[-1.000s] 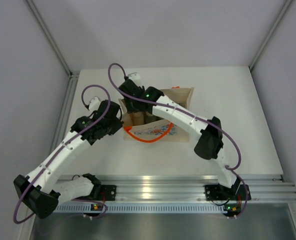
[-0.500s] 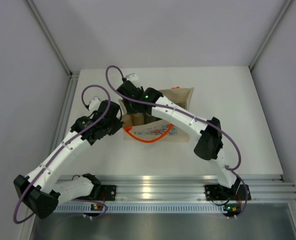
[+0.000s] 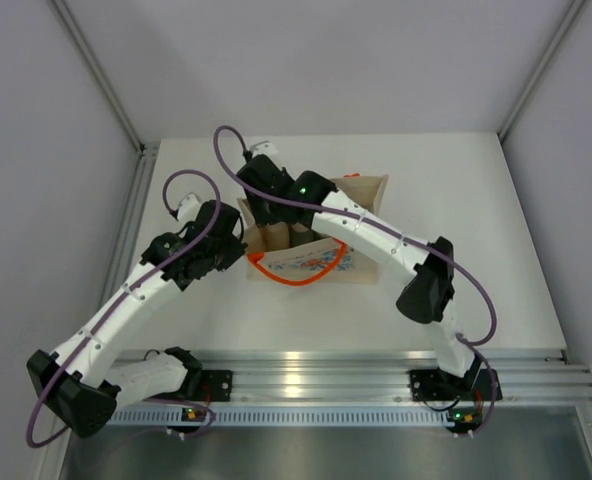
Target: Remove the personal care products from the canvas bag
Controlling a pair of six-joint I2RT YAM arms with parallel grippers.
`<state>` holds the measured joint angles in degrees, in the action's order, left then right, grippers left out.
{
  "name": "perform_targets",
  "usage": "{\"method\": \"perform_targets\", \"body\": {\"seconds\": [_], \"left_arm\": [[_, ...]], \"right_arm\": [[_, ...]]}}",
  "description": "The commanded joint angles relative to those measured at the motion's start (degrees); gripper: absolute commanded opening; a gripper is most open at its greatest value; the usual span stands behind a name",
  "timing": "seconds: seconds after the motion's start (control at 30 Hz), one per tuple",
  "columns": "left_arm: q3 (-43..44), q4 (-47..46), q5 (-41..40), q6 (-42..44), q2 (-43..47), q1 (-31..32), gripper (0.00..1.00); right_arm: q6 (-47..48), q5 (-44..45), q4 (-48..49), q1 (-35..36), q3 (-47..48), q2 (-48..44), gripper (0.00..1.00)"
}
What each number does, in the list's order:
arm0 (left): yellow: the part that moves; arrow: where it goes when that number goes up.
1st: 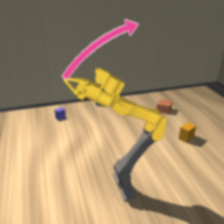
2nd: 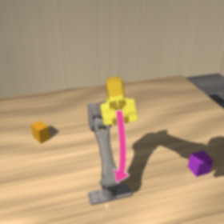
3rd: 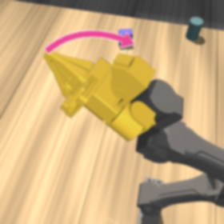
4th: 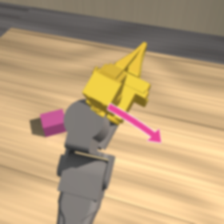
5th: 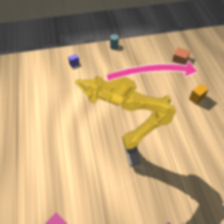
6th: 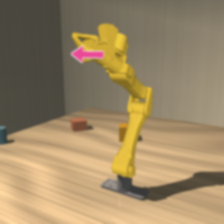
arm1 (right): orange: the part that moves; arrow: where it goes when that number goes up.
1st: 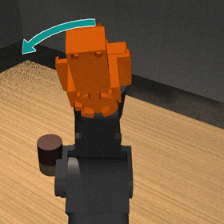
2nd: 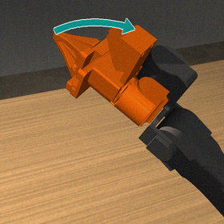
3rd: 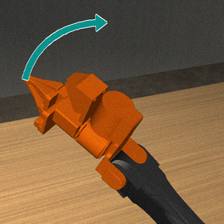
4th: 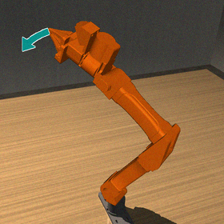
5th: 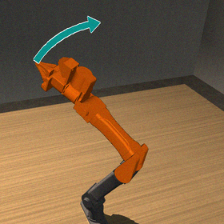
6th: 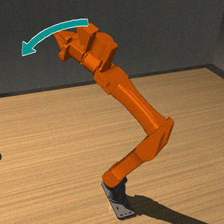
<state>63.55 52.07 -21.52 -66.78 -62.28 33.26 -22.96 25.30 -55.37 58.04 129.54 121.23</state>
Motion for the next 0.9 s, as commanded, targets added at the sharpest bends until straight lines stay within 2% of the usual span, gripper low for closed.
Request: {"method": "perform_targets", "body": {"seconds": [0.0, 0.33, 0.87], "left_arm": [[1.4, 0.6, -3.3, -0.2, 1.7, -0.2, 0.00], [1.3, 0.7, -3.9, -0.2, 2.2, -0.2, 0.00], [1.1, 0.7, -3.9, -0.5, 2.3, -0.3, 0.00]], "right_arm": [[2.0, 0.6, 3.1, 1.5, 5.5, -8.2, 0.00], [5.9, 0.6, 3.0, 1.9, 5.8, -12.9, 0.00], [11.4, 3.1, 1.4, 2.5, 12.2, -17.4, 0.00]]}}
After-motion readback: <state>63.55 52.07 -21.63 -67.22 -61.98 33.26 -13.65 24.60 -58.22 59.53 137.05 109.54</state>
